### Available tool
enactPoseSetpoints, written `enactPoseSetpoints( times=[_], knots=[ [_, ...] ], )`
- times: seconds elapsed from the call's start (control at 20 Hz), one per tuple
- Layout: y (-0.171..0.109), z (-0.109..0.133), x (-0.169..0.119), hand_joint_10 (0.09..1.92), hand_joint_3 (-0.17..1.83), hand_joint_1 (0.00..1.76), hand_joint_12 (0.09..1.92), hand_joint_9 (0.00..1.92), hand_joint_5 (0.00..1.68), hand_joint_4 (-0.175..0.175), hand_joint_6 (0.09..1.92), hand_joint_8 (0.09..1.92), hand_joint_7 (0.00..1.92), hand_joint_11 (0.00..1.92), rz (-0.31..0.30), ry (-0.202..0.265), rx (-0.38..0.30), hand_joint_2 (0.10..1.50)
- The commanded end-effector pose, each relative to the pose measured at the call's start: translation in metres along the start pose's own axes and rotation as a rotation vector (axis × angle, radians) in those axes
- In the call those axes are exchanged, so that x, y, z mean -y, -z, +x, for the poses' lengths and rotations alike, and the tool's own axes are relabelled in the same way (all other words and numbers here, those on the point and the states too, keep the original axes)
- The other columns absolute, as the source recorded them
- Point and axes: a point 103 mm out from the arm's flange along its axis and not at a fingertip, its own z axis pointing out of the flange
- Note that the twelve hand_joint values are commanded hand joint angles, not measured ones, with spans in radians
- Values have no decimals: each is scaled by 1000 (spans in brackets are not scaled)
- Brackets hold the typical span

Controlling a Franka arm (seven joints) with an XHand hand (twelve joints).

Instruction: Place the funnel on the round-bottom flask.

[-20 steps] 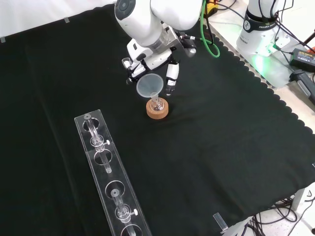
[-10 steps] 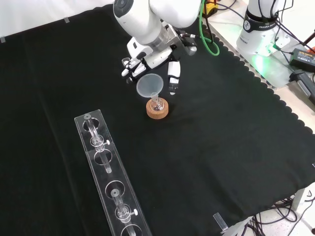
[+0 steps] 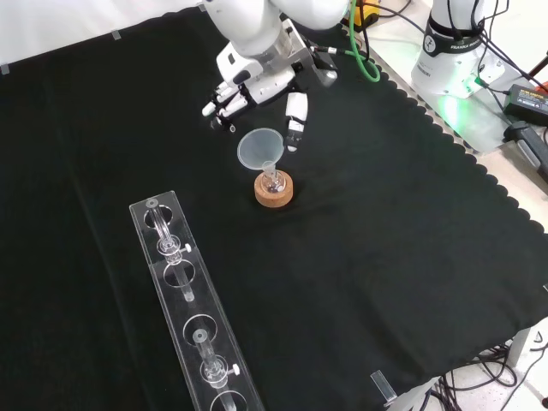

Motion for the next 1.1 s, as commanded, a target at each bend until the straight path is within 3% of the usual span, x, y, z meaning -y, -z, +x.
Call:
enactPoseSetpoints(
  times=[0.05,0.1,0.15,0.2,0.35,0.55,0.85,1.1],
  knots=[
    [53,-63,12,87,1,19,1468,0,0,-175,87,87,0,0,-224,80,-256,679],
    [62,-74,15,87,2,19,1459,0,0,-175,87,87,0,0,-248,111,-303,682],
    [87,-102,23,87,5,21,1444,0,0,-175,87,87,0,0,-264,200,-477,689],
    [100,-115,27,87,7,22,1434,0,0,-175,87,87,0,0,-270,243,-557,694],
    [141,-149,41,87,11,24,1423,0,0,-175,87,87,0,0,-310,301,-663,702],
    [167,-170,39,87,13,26,1417,0,0,-174,87,87,0,0,-313,345,-726,705],
    [184,-171,17,87,16,30,1408,0,0,-171,87,87,0,0,-332,429,-748,713],
    [190,-162,-10,87,19,35,1381,0,0,-169,87,87,0,0,-323,420,-787,721]
  ],
)
